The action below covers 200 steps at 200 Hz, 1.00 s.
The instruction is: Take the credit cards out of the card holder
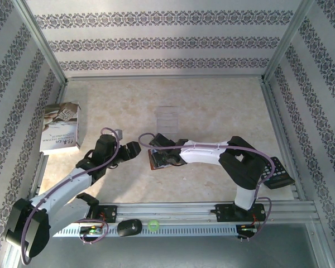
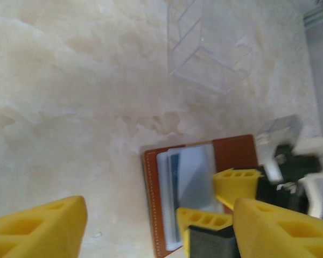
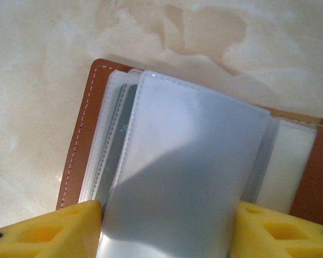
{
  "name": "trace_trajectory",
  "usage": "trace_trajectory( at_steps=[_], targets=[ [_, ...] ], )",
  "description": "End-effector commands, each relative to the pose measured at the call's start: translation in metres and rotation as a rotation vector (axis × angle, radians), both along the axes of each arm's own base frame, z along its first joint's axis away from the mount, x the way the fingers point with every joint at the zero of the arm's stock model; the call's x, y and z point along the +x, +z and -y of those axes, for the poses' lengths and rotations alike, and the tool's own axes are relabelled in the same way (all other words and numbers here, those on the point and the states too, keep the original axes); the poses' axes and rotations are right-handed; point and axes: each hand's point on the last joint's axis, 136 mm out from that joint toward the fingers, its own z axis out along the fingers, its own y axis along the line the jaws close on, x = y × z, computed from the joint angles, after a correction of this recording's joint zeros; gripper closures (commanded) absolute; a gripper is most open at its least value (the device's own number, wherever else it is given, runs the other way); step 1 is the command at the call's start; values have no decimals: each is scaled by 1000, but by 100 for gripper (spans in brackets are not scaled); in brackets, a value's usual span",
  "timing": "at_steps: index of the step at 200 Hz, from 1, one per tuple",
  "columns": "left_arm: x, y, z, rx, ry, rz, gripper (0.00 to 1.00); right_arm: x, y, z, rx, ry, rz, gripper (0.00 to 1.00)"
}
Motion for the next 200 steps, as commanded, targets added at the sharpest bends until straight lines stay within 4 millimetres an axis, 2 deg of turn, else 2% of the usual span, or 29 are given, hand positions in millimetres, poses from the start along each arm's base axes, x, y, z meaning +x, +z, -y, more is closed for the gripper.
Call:
trace_trajectory(
  at_steps=[1,36,75,104,185,200],
  targets=[
    [2,-4,13,-32,-36,1,36,-12,-16,8,-17,1,-27,45],
    [4,-15,29,-19,-75,-19,47,-12,-13,6,21,-6,-15,53],
    [6,-30,50,21,-131,-49,56,-11,-10,5,56,-25,-3,56],
    [8,-42,59,70,-158,-73,57,-10,-8,7,76,-46,0,55],
    [4,-81,58,215,-185,-173,55,-12,-8,7,105,-66,-10,55],
    [3,-83,60,204,-194,-174,48,-13,-9,6,113,-66,-15,55]
  ],
)
